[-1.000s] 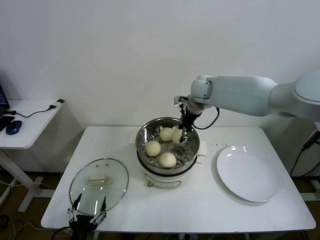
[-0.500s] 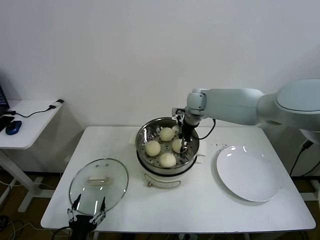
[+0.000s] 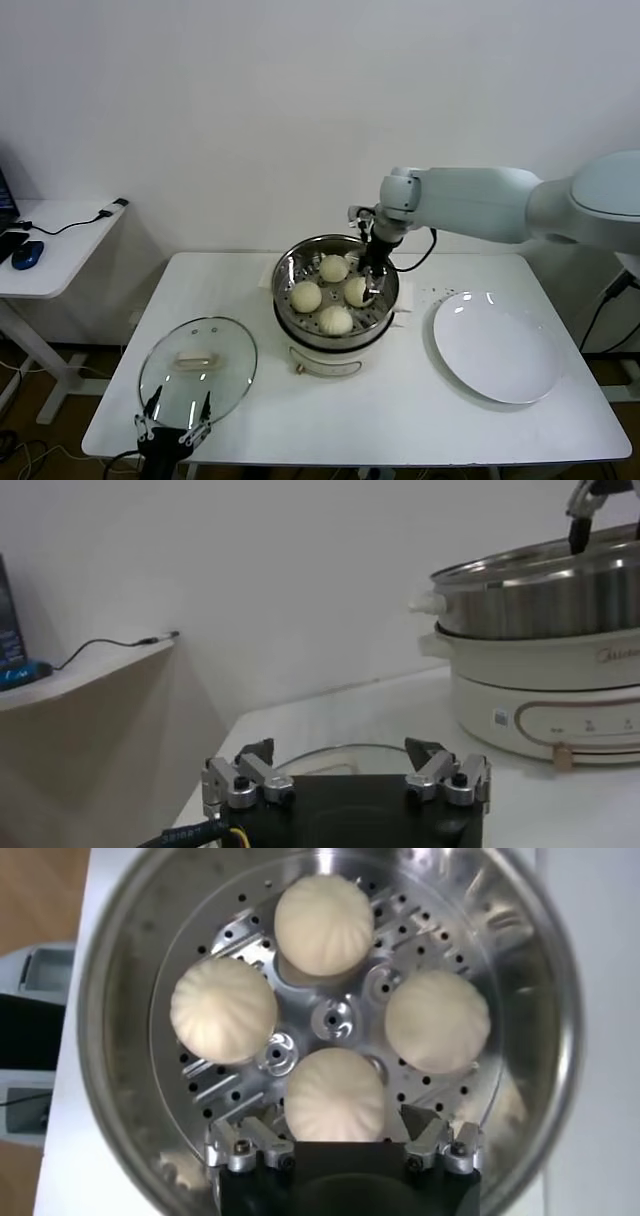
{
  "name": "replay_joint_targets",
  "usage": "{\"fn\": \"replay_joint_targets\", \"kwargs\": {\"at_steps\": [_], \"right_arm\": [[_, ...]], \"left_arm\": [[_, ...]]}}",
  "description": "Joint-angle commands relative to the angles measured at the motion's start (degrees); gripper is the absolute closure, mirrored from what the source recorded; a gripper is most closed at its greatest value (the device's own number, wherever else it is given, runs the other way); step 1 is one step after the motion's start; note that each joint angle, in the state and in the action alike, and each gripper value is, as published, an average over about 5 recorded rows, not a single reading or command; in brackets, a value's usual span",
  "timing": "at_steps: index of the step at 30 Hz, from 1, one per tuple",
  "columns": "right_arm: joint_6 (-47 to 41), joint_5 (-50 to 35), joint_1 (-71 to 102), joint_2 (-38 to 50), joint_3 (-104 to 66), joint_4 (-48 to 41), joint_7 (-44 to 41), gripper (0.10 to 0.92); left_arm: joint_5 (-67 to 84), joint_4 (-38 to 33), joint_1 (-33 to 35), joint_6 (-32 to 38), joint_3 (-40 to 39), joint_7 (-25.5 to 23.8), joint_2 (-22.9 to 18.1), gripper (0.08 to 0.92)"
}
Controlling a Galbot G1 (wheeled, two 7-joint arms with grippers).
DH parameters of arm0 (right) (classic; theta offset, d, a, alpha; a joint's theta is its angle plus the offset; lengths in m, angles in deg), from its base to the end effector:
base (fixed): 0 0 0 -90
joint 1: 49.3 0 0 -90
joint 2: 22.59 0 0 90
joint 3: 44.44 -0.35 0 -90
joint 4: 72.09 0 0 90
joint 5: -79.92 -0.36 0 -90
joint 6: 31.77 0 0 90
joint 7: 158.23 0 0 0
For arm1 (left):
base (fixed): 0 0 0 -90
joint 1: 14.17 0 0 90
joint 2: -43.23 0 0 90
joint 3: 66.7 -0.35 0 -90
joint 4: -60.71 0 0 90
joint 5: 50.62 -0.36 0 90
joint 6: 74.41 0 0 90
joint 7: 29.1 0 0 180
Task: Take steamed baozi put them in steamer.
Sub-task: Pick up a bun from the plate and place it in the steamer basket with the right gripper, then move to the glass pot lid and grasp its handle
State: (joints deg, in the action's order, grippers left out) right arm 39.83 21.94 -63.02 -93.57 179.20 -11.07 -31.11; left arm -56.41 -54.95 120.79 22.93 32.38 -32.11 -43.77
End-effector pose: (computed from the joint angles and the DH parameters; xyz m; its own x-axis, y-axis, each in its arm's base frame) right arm 0.6053 0.0446 -0.0759 -0.0716 -0.2257 0.9716 -0.9972 -0.0051 -0.0747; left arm 0.0917 0.0613 -0.3617 -0.9768 -0.0400 0.2104 0.0099 0.9729 0.2311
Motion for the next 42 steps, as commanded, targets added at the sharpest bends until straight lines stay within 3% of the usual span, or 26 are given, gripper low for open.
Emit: {"fn": "replay_joint_targets", "kwargs": {"at_steps": [1,10,19,25,31,42], "right_arm": [[7.6,-4.3,-5.8,12.9,-2.9,4.4,1.0,0.203],[21.0,-6.3,0.1,35.3,-13.5,19.1,20.5,0.203],[28.3,0.6,44.0,46.9,-55.9,27.3,40.2,0.203],[29.8,5.1,76.4,44.9,-90.5,29.9,43.7,0.203],[29.9,9.0,98.5,36.9,-115.5,32.4,43.6,0.203],[29.7,15.8,115.8,21.8,-132.5,33.3,41.1,0.203]], "left_arm": [[-0.1,0.1,-0.4,-0.2,0.2,0.0,0.2,0.177],[0.0,-1.1,-1.7,-1.3,1.5,0.0,-0.1,0.177],[-2.5,-3.0,-1.4,-2.2,1.9,2.3,-0.7,0.177],[-5.9,-4.4,-1.1,-2.0,2.6,1.3,-1.0,0.177],[-15.6,-6.3,-1.9,-2.7,4.5,1.1,-1.2,0.177],[-67.7,-4.9,-7.1,-1.6,9.9,2.9,1.5,0.177]]}}
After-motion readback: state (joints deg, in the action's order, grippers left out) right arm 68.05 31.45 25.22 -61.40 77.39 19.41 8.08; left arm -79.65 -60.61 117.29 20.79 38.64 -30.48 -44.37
